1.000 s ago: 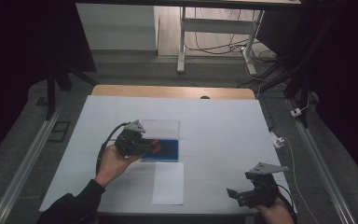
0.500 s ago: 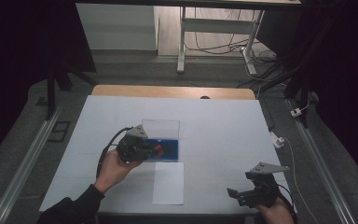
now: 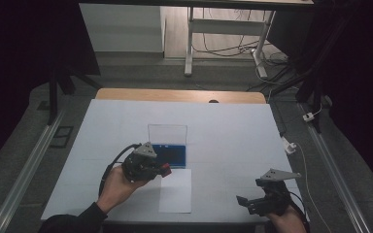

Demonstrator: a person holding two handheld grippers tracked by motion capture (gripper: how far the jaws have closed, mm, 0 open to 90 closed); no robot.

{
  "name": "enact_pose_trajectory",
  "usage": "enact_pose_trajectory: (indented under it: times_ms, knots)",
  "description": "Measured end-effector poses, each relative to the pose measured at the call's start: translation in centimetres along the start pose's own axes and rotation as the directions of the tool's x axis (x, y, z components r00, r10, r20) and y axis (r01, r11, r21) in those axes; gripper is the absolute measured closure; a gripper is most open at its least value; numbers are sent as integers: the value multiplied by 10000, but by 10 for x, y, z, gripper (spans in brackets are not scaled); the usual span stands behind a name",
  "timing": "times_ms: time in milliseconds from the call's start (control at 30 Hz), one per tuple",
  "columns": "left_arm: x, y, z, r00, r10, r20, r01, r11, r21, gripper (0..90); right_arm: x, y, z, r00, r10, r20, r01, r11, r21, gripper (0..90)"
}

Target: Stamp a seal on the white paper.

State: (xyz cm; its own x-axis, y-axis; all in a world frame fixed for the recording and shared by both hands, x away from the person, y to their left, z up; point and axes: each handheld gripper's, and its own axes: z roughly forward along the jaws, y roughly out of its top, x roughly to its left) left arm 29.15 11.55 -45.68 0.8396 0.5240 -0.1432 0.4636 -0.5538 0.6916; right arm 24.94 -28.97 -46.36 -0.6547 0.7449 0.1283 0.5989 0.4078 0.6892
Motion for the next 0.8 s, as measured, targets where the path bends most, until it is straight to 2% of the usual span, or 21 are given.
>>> enact_pose_trajectory:
  times_ms: [133, 433, 600, 800]
  knots:
    - [-3, 0, 7, 10000, 14, 89, -15, 9999, 146, 796, 0, 0, 0, 10000, -26, -16, 26, 10000, 6, 21]
    - [-12, 1, 27, 9992, 307, 261, -322, 9977, 598, 796, 1, 0, 0, 10000, -37, 3, 37, 10000, 25, 22]
    - [-16, 0, 38, 9990, 266, 349, -291, 9967, 752, 796, 1, 0, 0, 10000, -45, -1, 45, 10000, 26, 21]
    - [-18, -2, 50, 9985, 409, 368, -446, 9933, 1069, 796, 1, 0, 0, 10000, -58, -2, 58, 10000, 24, 21]
